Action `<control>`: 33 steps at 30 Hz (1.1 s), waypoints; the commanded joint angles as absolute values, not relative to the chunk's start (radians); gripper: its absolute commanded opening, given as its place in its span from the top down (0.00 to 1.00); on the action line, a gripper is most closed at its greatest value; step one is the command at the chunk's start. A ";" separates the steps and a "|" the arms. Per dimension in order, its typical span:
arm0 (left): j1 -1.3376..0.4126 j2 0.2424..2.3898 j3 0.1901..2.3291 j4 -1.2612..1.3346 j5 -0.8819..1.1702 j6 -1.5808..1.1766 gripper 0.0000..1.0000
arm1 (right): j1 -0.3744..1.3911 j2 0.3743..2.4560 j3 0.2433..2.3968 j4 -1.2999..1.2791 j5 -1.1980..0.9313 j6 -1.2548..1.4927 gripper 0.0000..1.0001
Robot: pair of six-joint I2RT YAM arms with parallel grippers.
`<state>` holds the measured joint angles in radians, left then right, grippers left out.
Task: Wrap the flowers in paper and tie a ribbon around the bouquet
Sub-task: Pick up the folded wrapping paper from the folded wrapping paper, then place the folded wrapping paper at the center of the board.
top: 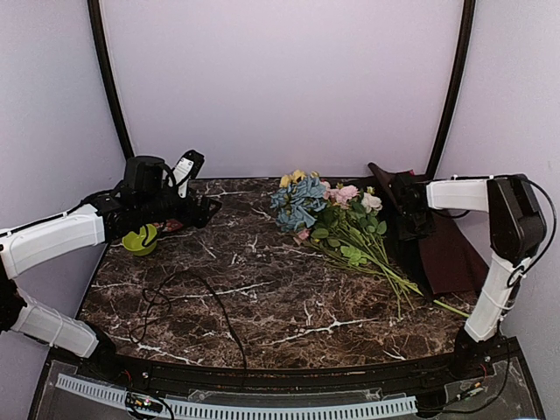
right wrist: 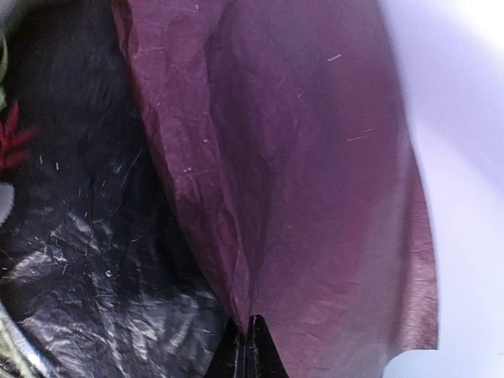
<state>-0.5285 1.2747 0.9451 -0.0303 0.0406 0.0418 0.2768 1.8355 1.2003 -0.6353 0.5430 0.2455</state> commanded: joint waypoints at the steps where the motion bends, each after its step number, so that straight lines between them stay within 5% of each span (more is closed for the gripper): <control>1: -0.529 1.256 0.937 -0.012 0.038 0.055 0.14 | 0.278 1.712 1.250 -0.619 0.656 0.262 1.00; 9: -0.529 1.262 0.949 -0.022 0.060 0.046 0.14 | 0.321 1.526 1.477 -0.603 0.531 0.156 1.00; 13: -0.525 1.289 0.996 -0.083 0.054 0.020 0.15 | 0.498 1.538 1.611 -0.598 0.450 0.030 1.00; 20: -0.463 1.394 1.166 -0.355 -0.008 -0.172 0.16 | 0.950 1.686 1.805 -0.576 0.365 -0.142 1.00; 24: -0.399 1.355 1.078 -0.332 0.051 -0.273 0.17 | 1.141 1.813 1.909 -0.581 0.349 -0.170 1.00; 33: -0.310 1.247 0.895 -0.255 0.011 -0.383 0.17 | 1.245 2.037 1.970 -0.672 0.060 -0.082 1.00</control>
